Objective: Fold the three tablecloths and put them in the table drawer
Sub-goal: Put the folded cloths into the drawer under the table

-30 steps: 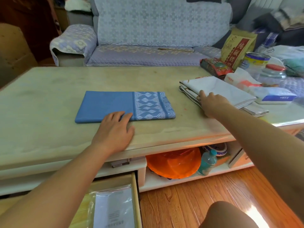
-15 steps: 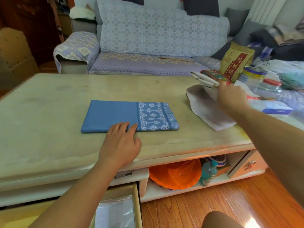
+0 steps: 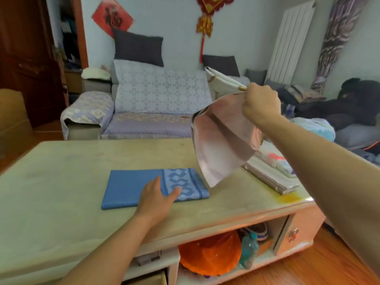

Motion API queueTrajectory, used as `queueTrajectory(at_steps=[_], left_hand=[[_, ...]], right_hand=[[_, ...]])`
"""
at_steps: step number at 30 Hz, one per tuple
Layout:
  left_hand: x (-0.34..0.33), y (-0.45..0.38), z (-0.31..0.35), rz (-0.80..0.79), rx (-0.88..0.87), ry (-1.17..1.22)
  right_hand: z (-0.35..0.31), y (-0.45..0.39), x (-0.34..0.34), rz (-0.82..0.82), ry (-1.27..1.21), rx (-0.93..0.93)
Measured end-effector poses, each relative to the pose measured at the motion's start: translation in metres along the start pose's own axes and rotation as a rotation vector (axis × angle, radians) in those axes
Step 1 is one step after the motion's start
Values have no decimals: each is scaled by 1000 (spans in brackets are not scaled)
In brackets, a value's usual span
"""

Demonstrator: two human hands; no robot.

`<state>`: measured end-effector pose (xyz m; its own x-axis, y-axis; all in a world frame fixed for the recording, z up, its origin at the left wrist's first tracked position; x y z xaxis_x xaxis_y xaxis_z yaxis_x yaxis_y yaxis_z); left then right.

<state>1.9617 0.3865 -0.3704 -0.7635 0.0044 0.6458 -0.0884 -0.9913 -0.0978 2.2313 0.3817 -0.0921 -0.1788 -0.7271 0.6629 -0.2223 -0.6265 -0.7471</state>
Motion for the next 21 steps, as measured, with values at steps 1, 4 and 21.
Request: queueTrajectory(at_steps=[1,4,21], left_hand=[[9,-3,19,-5,17,206],[58,-17,47,129,34,621],[131,108,-141,240,588,1830]], right_hand=[[-13,-5,9,7,-45,13],[-51,-11,27,10,-178,85],[-269,324,-47,-677,-523,963]])
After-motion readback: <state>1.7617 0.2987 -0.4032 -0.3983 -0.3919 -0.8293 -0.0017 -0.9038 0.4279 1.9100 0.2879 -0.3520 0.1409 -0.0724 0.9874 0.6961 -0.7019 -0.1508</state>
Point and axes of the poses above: each hand's wrist, its own y-axis away from the middle knuckle, its own x-axis out of the back of the hand, z = x × y, the point moved 5 cm from there along -y, towards the middle knuckle, and after that the axes turned 3 degrees about z, right-handed, at the moved point
